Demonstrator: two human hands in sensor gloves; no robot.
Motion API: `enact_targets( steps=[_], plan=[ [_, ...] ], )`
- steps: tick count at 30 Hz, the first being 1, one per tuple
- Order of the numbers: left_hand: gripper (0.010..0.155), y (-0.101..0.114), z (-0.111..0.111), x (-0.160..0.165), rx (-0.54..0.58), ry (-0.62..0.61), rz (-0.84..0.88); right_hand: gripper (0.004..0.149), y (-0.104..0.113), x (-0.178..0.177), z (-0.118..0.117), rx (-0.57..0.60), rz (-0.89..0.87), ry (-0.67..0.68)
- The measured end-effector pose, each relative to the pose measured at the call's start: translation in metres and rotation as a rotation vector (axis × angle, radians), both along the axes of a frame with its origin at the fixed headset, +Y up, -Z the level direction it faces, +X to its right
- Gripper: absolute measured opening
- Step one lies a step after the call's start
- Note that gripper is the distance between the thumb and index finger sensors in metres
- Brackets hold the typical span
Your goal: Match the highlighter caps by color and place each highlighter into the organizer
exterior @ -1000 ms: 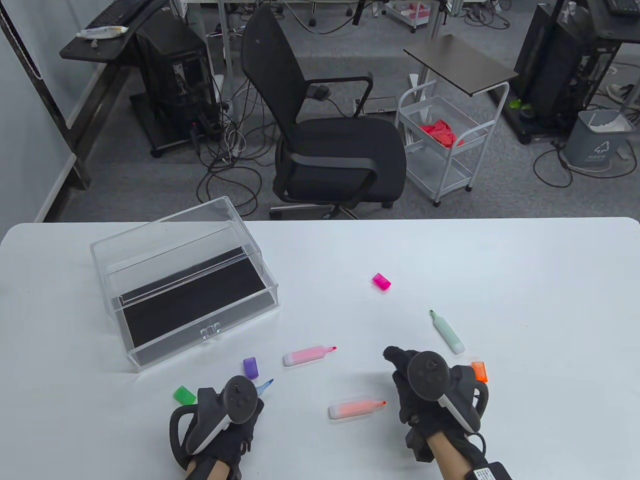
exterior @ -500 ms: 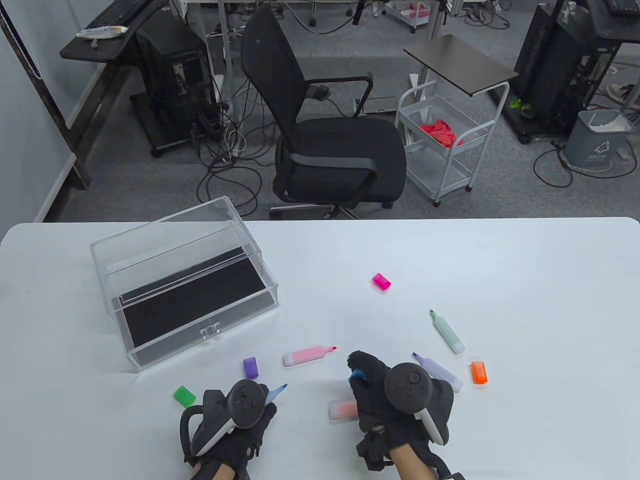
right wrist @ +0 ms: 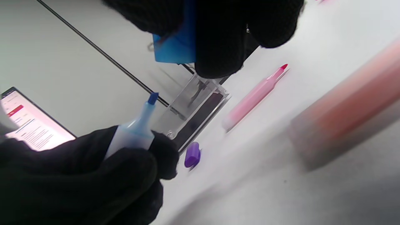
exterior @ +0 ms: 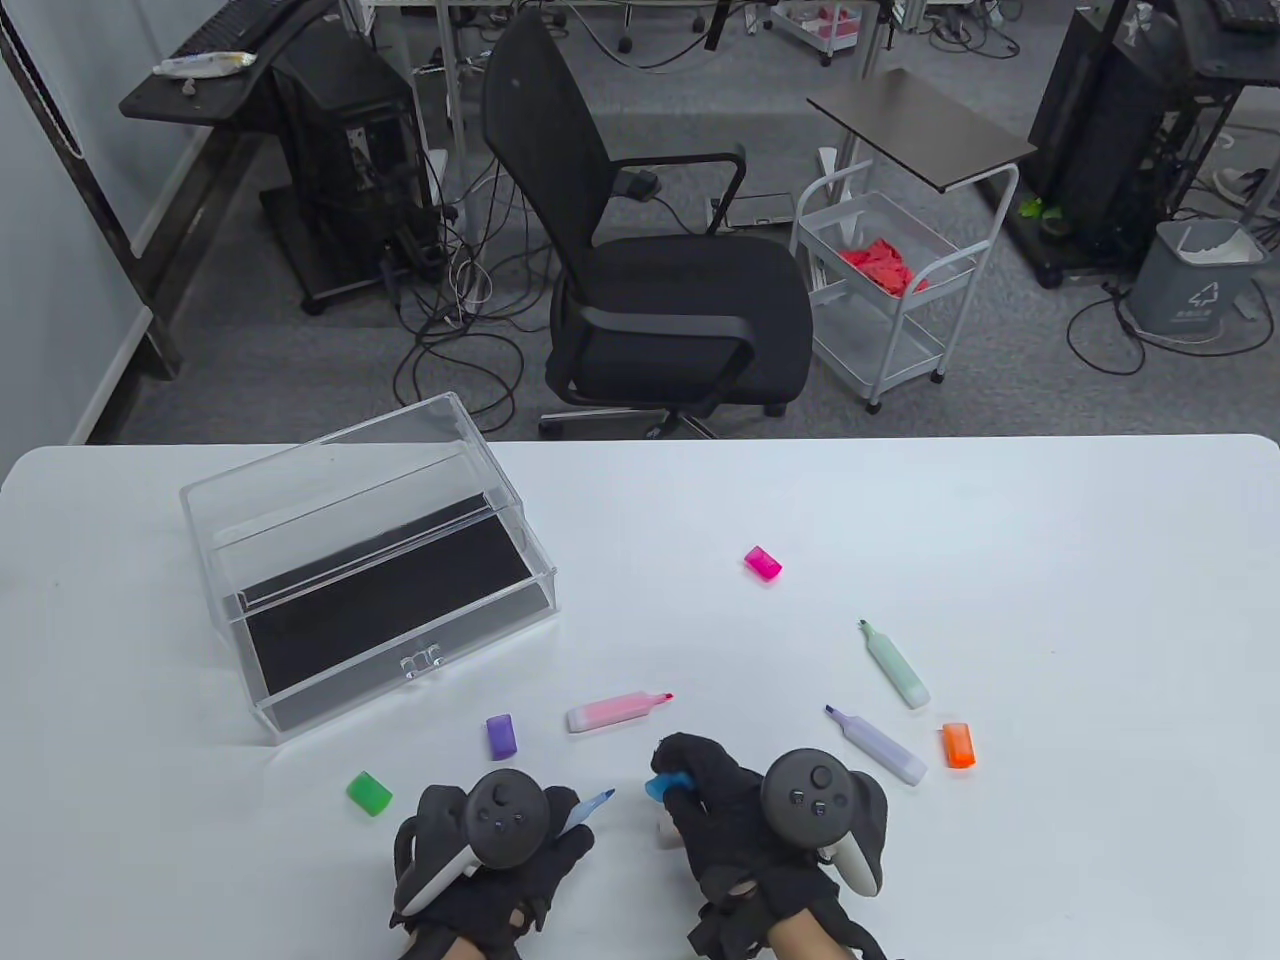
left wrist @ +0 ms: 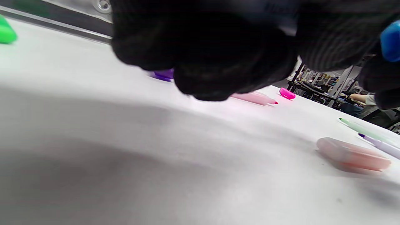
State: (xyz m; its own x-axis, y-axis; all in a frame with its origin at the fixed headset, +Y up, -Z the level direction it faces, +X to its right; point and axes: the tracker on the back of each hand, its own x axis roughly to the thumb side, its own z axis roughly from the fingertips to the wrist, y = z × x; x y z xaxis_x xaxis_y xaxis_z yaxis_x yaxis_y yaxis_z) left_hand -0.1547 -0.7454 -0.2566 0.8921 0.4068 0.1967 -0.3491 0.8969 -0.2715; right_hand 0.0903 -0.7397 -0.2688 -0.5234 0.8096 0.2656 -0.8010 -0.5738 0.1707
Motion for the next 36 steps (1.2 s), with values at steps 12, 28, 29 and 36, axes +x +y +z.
enact_targets(
  steps=[12, 28, 29, 36],
  plan=[
    [0.054, -0.002, 0.001, 0.005, -0.031, -0.07, 0.135, 0.05, -0.001, -0.008, 0.003, 0.011, -0.103, 0.083],
    [0.054, -0.004, 0.0, 0.004, -0.064, -0.14, 0.283, 0.057, -0.002, -0.018, 0.009, 0.041, -0.016, 0.153],
    [0.054, -0.004, 0.0, 0.004, -0.057, -0.137, 0.266, 0.057, 0.0, -0.02, 0.012, 0.069, 0.042, 0.14],
    [0.053, -0.001, 0.001, 0.008, 0.005, -0.13, 0.147, 0.059, 0.005, -0.033, 0.019, 0.103, 0.304, 0.057]
  ],
)
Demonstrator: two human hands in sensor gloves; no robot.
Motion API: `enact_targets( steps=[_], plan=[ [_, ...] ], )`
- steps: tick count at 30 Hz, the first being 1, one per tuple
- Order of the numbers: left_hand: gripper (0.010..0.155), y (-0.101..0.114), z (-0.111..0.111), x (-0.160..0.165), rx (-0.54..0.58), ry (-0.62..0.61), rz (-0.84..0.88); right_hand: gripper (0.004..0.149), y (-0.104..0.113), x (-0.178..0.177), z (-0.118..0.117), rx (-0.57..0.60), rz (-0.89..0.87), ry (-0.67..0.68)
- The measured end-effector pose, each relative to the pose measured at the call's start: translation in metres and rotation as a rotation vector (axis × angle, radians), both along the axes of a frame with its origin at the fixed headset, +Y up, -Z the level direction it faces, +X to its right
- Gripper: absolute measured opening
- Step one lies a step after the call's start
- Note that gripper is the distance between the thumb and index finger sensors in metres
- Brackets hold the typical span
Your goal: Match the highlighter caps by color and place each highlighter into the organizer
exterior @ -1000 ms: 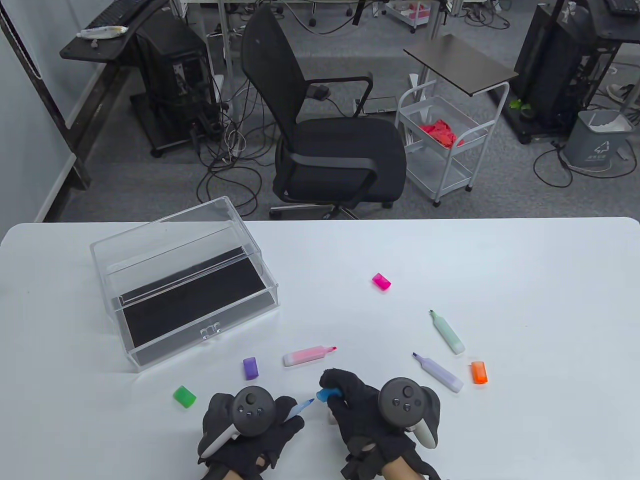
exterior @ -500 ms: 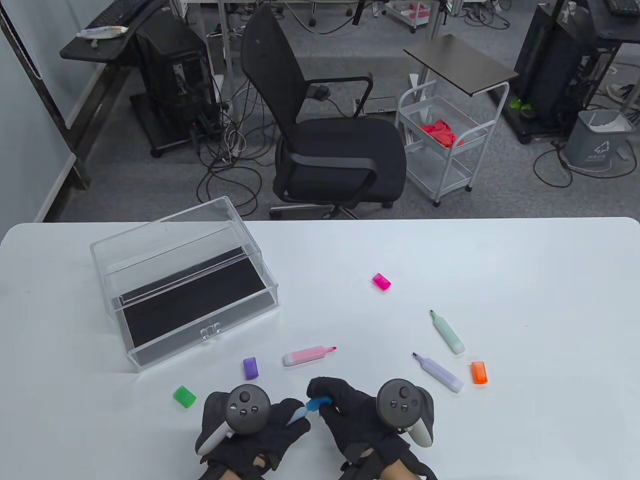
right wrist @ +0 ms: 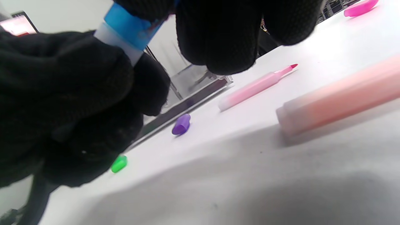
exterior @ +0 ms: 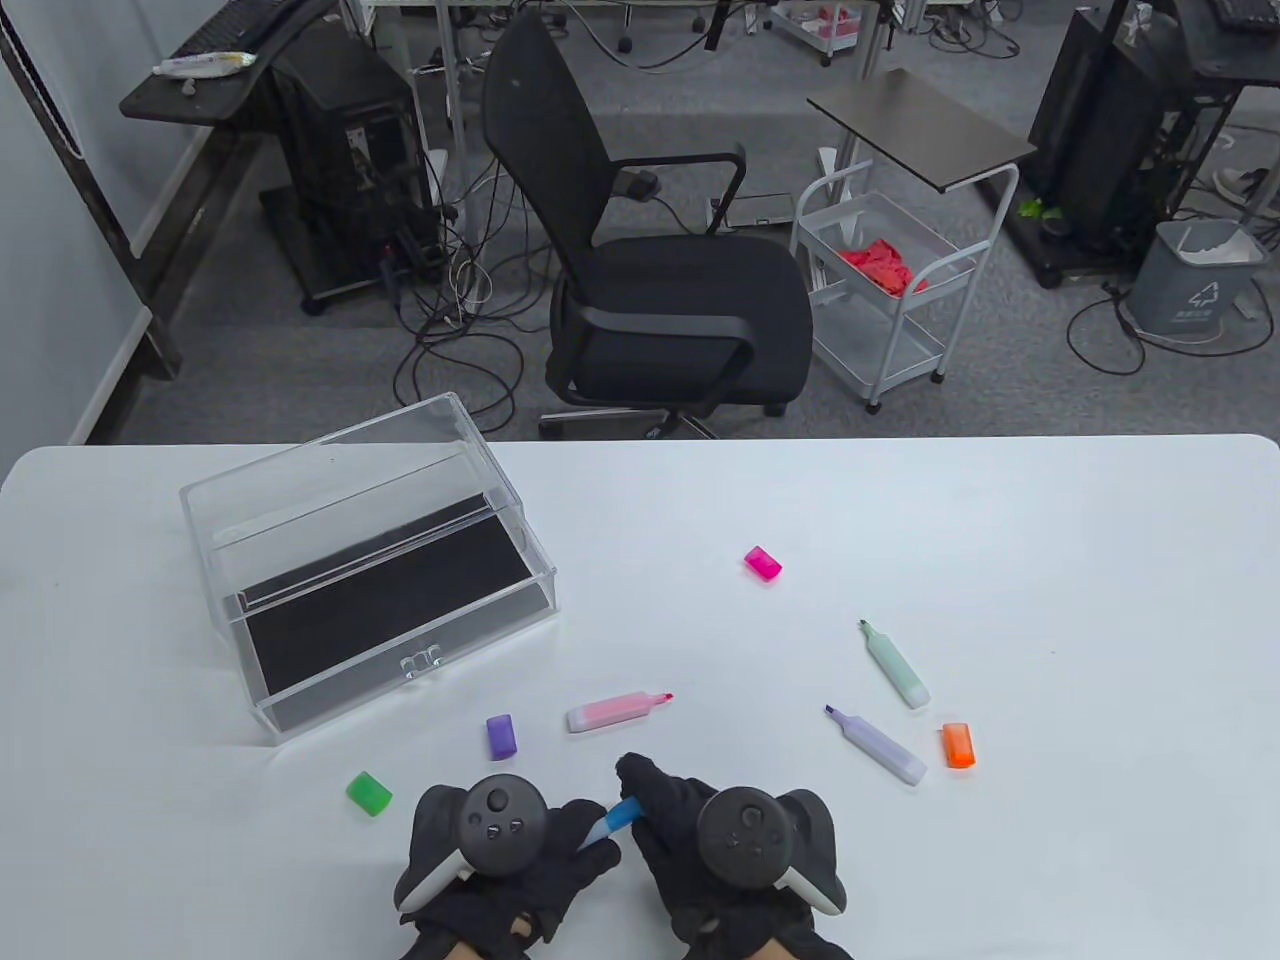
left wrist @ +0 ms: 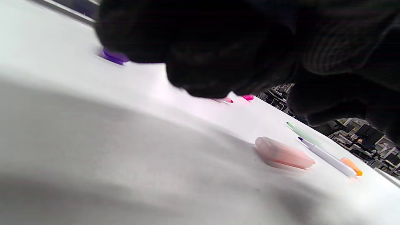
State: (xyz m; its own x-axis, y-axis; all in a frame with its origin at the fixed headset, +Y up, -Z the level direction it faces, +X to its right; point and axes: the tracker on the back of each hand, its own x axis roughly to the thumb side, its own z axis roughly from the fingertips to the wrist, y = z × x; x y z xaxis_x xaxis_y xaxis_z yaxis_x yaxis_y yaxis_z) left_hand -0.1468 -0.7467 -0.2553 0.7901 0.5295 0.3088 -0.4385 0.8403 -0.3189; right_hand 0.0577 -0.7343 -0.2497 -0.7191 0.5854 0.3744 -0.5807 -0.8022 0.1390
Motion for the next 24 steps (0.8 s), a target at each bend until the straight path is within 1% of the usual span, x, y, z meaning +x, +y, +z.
enact_targets(
  steps=[1, 5, 8, 12, 14, 16, 20, 24],
  plan=[
    [0.053, 0.0, 0.0, 0.001, 0.005, -0.002, -0.016, 0.058, 0.0, -0.002, 0.001, -0.015, 0.015, -0.002],
    [0.053, -0.001, 0.0, 0.003, 0.002, 0.002, -0.035, 0.058, 0.0, -0.008, 0.003, 0.021, 0.068, -0.008],
    [0.053, 0.001, 0.0, 0.003, 0.021, 0.01, -0.007, 0.058, 0.006, -0.015, 0.008, 0.086, 0.128, -0.034],
    [0.051, 0.008, 0.001, 0.003, 0.068, 0.028, 0.034, 0.058, 0.013, -0.02, 0.014, 0.177, 0.12, -0.077],
    [0.051, 0.008, 0.002, 0.002, 0.095, 0.028, 0.005, 0.057, 0.012, -0.02, 0.014, 0.18, 0.135, -0.079],
    [0.051, 0.009, 0.002, 0.003, 0.093, 0.03, -0.006, 0.057, 0.011, -0.02, 0.014, 0.161, 0.128, -0.068],
    [0.051, 0.013, 0.002, 0.006, 0.123, 0.038, -0.036, 0.056, 0.014, -0.022, 0.015, 0.2, 0.15, -0.091],
    [0.05, 0.008, 0.001, 0.007, 0.099, 0.038, -0.068, 0.056, 0.006, -0.021, 0.012, 0.157, 0.15, -0.073]
  ],
)
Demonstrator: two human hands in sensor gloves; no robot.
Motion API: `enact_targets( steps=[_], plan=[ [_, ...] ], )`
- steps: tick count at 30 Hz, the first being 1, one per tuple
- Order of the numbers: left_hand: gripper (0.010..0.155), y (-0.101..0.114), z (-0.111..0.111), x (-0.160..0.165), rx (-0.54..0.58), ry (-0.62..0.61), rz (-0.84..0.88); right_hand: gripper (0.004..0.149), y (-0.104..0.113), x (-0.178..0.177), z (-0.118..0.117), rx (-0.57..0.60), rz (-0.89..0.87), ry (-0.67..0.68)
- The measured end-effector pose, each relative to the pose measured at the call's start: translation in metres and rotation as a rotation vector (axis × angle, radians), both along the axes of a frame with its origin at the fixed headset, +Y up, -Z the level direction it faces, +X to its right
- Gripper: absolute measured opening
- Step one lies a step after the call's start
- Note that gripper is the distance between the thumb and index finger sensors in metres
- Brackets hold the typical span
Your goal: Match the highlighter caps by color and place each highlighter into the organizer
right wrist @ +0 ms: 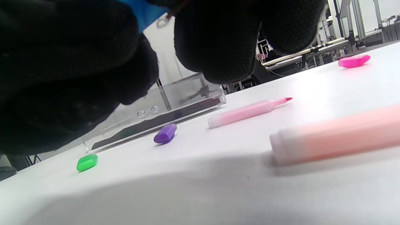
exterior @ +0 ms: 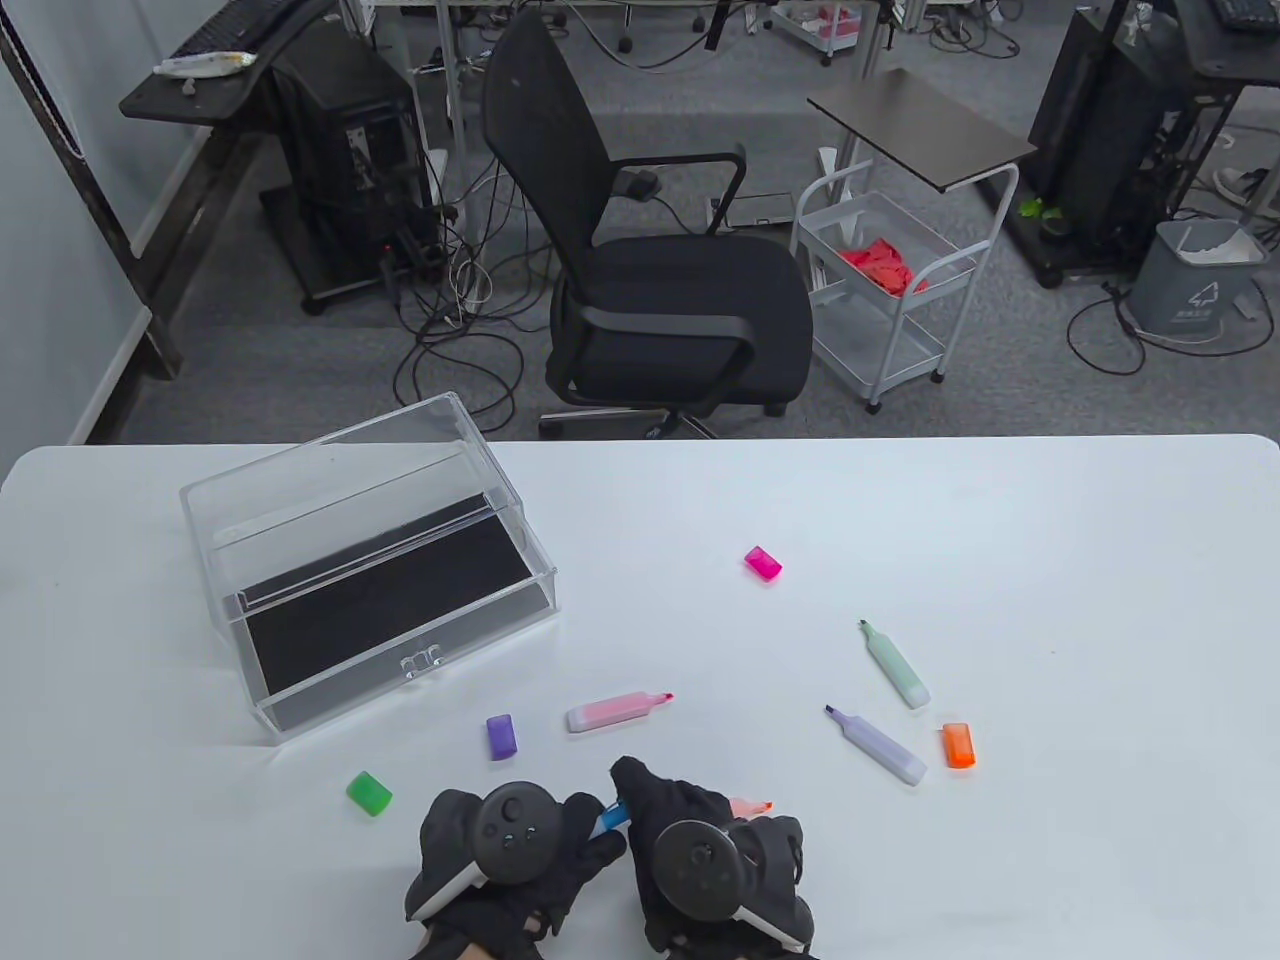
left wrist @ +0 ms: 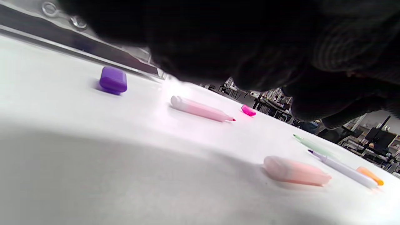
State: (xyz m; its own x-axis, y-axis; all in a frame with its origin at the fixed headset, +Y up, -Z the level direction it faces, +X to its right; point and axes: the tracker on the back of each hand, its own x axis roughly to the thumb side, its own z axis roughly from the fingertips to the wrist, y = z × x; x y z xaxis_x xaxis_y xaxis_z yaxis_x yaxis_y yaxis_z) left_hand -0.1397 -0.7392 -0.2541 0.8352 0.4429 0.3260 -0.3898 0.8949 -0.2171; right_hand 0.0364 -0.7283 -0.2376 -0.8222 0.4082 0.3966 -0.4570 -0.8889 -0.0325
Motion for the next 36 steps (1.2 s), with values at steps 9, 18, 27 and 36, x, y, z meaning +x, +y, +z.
enact_targets(
  steps=[9, 18, 27, 36],
  plan=[
    [0.052, -0.003, -0.003, 0.001, 0.037, 0.076, -0.094, 0.066, -0.006, 0.01, -0.011, -0.111, 0.001, -0.048],
    [0.057, 0.014, -0.017, -0.028, 0.097, 0.199, -0.183, 0.07, -0.003, 0.035, -0.015, -0.147, -0.02, -0.144],
    [0.06, 0.049, -0.075, -0.073, 0.092, 0.322, -0.324, 0.075, -0.004, 0.032, -0.016, -0.191, 0.004, -0.09],
    [0.063, 0.057, -0.141, -0.113, 0.014, 0.509, -0.518, 0.075, -0.005, 0.03, -0.016, -0.198, 0.02, -0.089]
  ],
)
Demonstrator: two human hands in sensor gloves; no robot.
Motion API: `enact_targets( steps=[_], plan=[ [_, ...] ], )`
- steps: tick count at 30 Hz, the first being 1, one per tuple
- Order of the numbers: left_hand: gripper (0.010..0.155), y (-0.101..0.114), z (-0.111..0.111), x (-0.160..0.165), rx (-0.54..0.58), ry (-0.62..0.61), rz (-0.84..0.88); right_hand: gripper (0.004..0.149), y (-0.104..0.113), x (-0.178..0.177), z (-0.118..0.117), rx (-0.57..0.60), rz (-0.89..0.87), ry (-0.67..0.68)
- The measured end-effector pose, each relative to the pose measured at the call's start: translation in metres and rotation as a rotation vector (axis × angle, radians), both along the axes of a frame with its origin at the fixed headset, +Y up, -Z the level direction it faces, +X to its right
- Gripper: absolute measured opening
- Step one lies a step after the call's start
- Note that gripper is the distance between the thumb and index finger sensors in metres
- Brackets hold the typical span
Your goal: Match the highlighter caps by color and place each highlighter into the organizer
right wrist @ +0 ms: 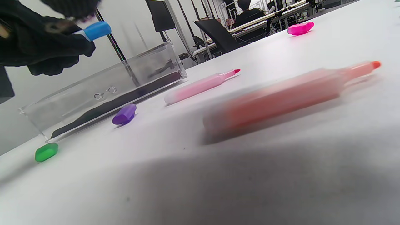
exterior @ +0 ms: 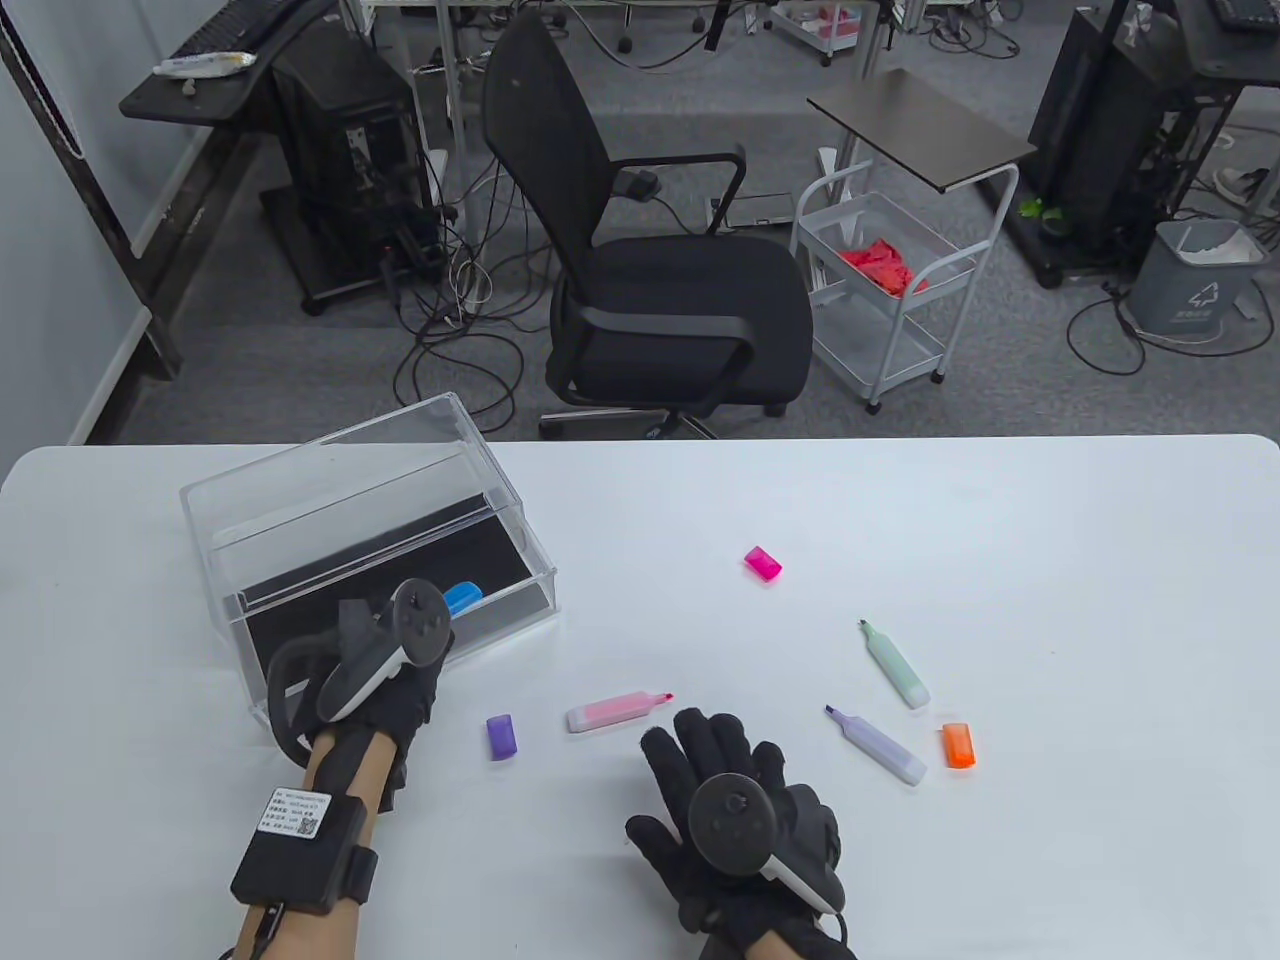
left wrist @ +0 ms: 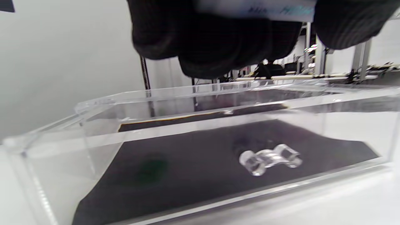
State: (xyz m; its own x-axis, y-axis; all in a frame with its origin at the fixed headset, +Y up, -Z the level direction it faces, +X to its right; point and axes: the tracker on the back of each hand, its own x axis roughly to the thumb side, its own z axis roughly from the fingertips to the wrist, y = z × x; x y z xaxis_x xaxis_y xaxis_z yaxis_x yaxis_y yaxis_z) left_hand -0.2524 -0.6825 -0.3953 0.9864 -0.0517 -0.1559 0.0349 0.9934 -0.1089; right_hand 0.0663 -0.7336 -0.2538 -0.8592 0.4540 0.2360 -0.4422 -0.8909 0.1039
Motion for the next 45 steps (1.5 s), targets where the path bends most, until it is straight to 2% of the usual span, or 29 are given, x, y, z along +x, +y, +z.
enact_targets(
  steps=[6, 9, 13, 17, 23, 25, 29, 36, 45],
  plan=[
    [0.068, -0.019, -0.023, -0.023, -0.076, 0.118, -0.029, 0.075, 0.0, -0.001, 0.0, -0.003, 0.003, 0.004],
    [0.075, -0.025, -0.024, -0.033, -0.032, 0.136, 0.03, 0.075, 0.0, -0.002, -0.001, -0.007, 0.015, 0.015],
    [0.078, -0.018, -0.015, -0.034, 0.03, 0.098, 0.042, 0.074, 0.0, -0.002, -0.002, -0.005, 0.018, 0.013],
    [0.08, -0.003, 0.003, -0.025, 0.072, 0.024, 0.072, 0.074, 0.0, -0.003, -0.002, -0.012, 0.023, 0.009],
    [0.082, 0.014, 0.045, -0.007, 0.101, -0.068, 0.152, 0.074, 0.0, -0.002, -0.002, -0.014, 0.024, 0.002],
    [0.084, 0.013, 0.057, -0.001, 0.059, -0.079, 0.147, 0.074, 0.0, -0.001, -0.002, -0.017, 0.025, 0.003],
    [0.084, 0.012, 0.083, 0.013, 0.083, -0.129, 0.153, 0.074, 0.0, 0.001, -0.002, -0.019, 0.018, -0.003],
    [0.083, 0.002, 0.115, 0.03, 0.077, -0.152, 0.194, 0.074, -0.001, 0.006, -0.002, -0.026, 0.004, -0.022],
    [0.083, -0.025, 0.129, 0.043, 0.045, -0.16, 0.225, 0.074, -0.001, 0.008, -0.002, -0.025, 0.006, -0.03]
  ],
)
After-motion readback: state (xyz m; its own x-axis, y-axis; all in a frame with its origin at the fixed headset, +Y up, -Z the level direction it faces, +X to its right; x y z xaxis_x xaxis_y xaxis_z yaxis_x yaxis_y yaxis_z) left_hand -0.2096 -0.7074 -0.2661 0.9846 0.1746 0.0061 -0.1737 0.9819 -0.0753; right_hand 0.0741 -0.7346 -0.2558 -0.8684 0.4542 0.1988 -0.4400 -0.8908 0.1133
